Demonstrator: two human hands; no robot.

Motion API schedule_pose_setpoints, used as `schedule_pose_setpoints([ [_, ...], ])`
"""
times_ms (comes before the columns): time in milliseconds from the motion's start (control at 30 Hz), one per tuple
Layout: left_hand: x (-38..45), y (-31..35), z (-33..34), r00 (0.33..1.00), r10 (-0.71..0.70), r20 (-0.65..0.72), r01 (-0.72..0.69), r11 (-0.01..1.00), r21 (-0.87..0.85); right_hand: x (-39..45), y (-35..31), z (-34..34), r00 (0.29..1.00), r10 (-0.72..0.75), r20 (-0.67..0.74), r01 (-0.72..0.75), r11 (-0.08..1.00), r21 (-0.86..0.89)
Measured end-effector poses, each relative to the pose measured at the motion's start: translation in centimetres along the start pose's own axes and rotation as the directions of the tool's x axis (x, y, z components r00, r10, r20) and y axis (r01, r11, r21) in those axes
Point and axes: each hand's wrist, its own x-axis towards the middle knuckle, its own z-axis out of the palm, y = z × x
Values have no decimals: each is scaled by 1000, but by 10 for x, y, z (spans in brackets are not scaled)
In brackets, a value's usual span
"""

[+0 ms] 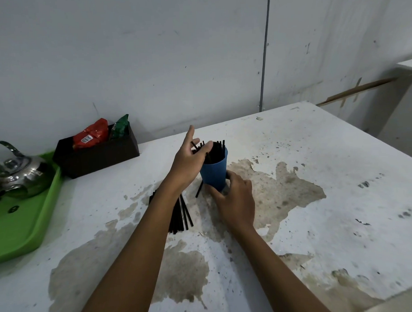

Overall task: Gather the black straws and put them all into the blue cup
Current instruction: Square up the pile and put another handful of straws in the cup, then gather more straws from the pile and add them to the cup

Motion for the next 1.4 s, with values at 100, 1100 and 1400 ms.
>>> schedule_pose_setpoints([
  [100, -2, 6, 0, 999, 3, -44, -7, 996, -87, 0, 0, 0, 1000, 3, -5, -3, 1000, 5],
  [1100, -47, -56, -16, 982, 50, -181, 103, 665, 740, -2, 0, -2, 999, 18, -45, -12, 992, 128],
  [1400, -49, -56, -7, 976, 13, -219, 148, 700, 699, -3, 2, 0, 1000, 5, -22, -2, 995, 104],
])
